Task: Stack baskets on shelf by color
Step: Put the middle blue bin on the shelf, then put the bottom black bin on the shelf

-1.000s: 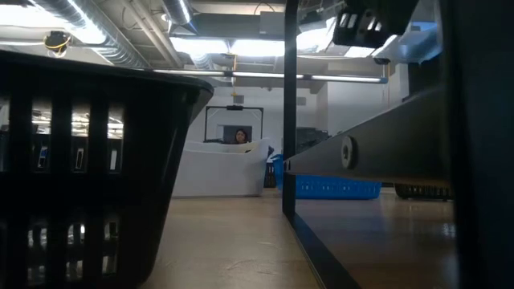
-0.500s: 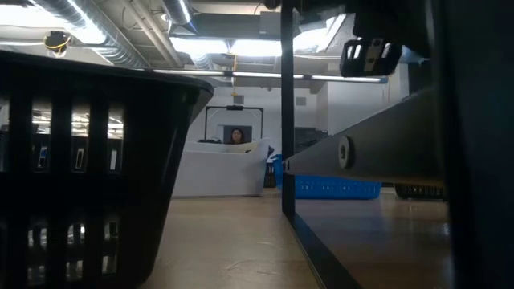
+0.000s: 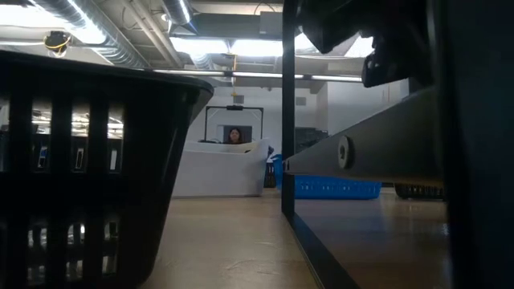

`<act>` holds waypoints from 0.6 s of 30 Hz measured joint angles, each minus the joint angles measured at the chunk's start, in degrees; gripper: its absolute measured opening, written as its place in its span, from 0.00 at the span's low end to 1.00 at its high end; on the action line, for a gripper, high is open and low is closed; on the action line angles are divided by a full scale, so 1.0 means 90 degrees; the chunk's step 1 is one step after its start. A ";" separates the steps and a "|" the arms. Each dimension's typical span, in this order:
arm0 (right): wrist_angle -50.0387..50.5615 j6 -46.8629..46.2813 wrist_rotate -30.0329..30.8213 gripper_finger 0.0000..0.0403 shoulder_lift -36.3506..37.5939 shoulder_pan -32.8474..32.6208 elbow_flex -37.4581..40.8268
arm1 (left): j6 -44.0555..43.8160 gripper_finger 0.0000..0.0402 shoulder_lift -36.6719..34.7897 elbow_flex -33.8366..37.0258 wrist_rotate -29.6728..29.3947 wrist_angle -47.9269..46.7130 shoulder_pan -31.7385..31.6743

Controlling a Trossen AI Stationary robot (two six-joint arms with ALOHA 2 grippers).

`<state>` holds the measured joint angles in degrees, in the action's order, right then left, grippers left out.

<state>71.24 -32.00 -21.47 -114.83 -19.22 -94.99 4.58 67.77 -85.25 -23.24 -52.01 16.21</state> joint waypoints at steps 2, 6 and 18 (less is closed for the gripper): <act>0.0048 -0.0066 0.0040 0.00 0.0002 0.0000 -0.0002 | -0.0002 0.25 0.0000 0.0000 -0.0001 0.0002 0.0000; 0.0175 -0.0173 0.0197 0.00 0.0002 0.0000 -0.0002 | 0.0000 0.25 0.0000 0.0000 -0.0001 0.0002 0.0000; 0.0253 -0.0106 0.1637 0.00 0.0618 -0.0002 -0.0004 | -0.0914 0.25 0.0000 -0.0002 -0.0022 -0.0680 -0.0012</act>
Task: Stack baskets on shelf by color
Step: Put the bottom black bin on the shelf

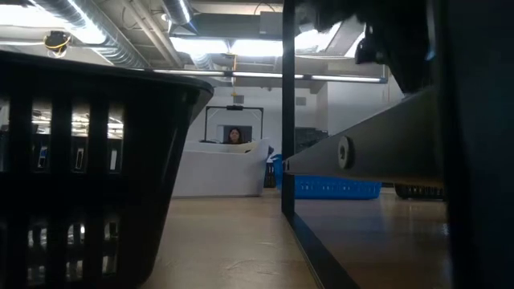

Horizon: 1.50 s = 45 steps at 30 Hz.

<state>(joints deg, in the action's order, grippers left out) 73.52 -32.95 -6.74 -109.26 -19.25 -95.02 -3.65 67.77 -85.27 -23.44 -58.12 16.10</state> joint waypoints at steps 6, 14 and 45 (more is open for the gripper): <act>0.0015 -0.0385 0.0780 0.00 0.0891 0.0000 -0.0007 | -0.2094 0.25 0.0002 0.0000 0.0021 -0.1113 0.0029; -0.0033 -0.0476 0.2010 0.00 0.2202 0.0000 -0.0007 | -0.3654 0.25 0.0058 0.0000 0.0382 -0.1375 0.0335; -0.0406 0.2742 0.2069 0.00 0.4579 0.0002 -0.0007 | -0.5570 0.25 0.3378 0.0005 0.1005 -0.0025 0.1960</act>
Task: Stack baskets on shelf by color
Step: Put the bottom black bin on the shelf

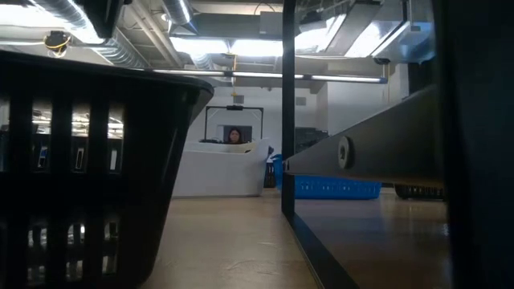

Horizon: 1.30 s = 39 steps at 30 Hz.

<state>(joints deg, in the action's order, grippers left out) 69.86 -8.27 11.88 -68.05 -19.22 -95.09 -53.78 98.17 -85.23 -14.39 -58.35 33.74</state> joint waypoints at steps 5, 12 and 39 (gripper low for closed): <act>0.0161 -0.0010 0.0001 0.00 0.0002 0.0000 0.0000 | -0.0298 0.25 0.0217 -0.0002 -0.0048 0.0025 0.0124; 0.0224 0.0000 0.0005 0.00 0.0001 0.0000 0.0000 | -0.0320 0.25 0.0670 -0.0002 -0.0315 -0.0005 0.0288; 0.0231 -0.0027 0.0007 0.00 0.0000 0.0000 0.0000 | -0.1009 0.25 0.1474 0.0767 -0.0108 0.0490 0.0273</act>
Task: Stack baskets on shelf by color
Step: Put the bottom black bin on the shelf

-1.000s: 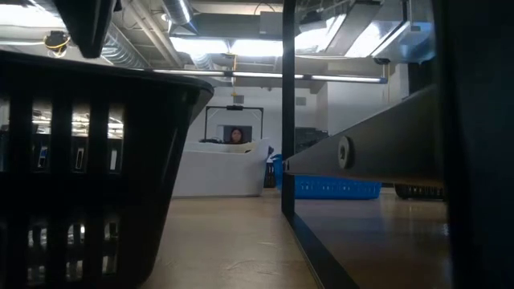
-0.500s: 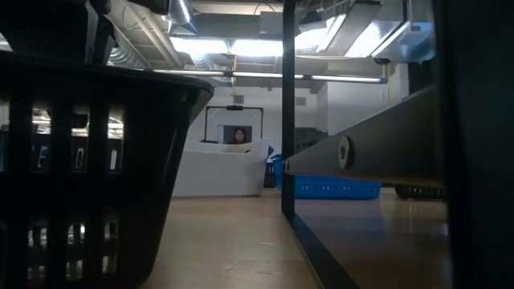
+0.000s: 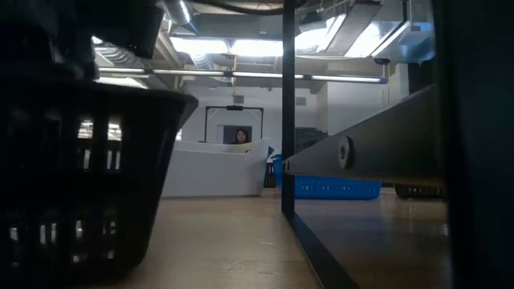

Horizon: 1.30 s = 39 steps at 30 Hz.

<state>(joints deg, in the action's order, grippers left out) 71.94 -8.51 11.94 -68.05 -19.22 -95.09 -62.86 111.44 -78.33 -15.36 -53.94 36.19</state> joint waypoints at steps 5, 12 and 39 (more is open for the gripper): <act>0.0000 -0.0020 0.0000 0.00 0.0000 0.0000 0.0000 | 0.0036 0.25 0.0002 0.0022 0.0027 0.0013 -0.0039; -0.0002 -0.0022 0.0002 0.00 0.0000 0.0000 0.0000 | 0.0043 0.25 0.0002 0.0022 -0.0043 0.0030 -0.0142; -0.0007 -0.0362 0.0356 0.00 -0.0002 -0.0002 0.0000 | 0.1565 0.00 -0.0886 0.0170 0.1464 -0.0498 -0.0875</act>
<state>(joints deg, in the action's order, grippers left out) 71.88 -11.77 15.15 -68.07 -19.25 -95.09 -48.77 103.46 -76.79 -2.18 -58.42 28.32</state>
